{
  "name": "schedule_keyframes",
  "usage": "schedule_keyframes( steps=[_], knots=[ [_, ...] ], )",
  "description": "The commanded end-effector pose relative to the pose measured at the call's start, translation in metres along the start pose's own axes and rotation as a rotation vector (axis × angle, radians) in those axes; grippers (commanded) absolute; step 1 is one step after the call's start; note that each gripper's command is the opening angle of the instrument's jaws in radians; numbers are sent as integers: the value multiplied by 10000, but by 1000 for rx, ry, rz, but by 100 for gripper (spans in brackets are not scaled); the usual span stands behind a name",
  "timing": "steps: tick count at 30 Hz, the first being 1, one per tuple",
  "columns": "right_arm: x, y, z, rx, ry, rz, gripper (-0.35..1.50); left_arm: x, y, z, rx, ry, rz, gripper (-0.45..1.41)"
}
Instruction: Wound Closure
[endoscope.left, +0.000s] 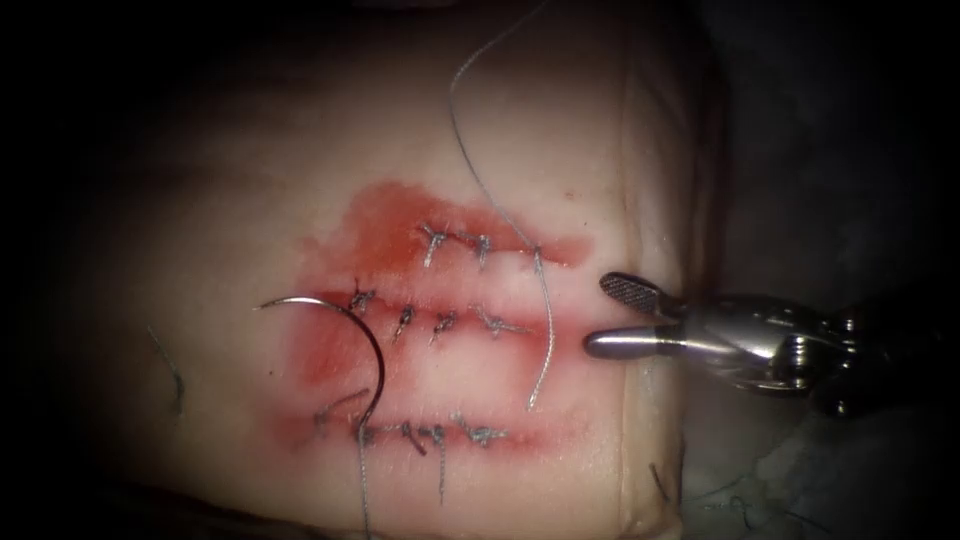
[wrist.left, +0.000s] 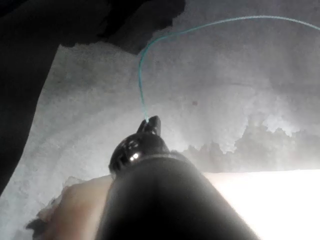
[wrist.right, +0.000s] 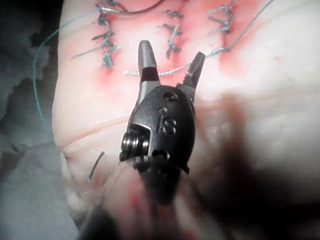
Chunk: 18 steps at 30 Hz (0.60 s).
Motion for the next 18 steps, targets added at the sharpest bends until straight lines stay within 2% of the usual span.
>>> schedule_keyframes(
  steps=[1, 3, 4, 7, 11, 16, 18],
  knots=[
    [-11, -3, 5, 12, -32, 35, 128, -11, -5, 2, 9, -23, -13, -45],
    [-23, -7, 11, 54, -87, 120, 115, -22, -26, -10, 9, -71, -65, -45],
    [-27, -10, 26, 91, -142, 158, 96, -36, -42, -14, 6, -110, -92, -45],
    [-24, -10, 49, 105, -213, 192, 67, -63, -63, -10, -6, -153, -145, -45],
    [-22, -2, 84, 115, -265, 228, 56, -94, -90, 5, -12, -202, -185, -45],
    [-22, -8, 132, 76, -327, 297, 49, -90, -111, 15, 1, -204, -195, -45],
    [-22, -20, 160, 93, -340, 304, 37, -86, -115, 16, 6, -203, -222, -45]
  ],
)
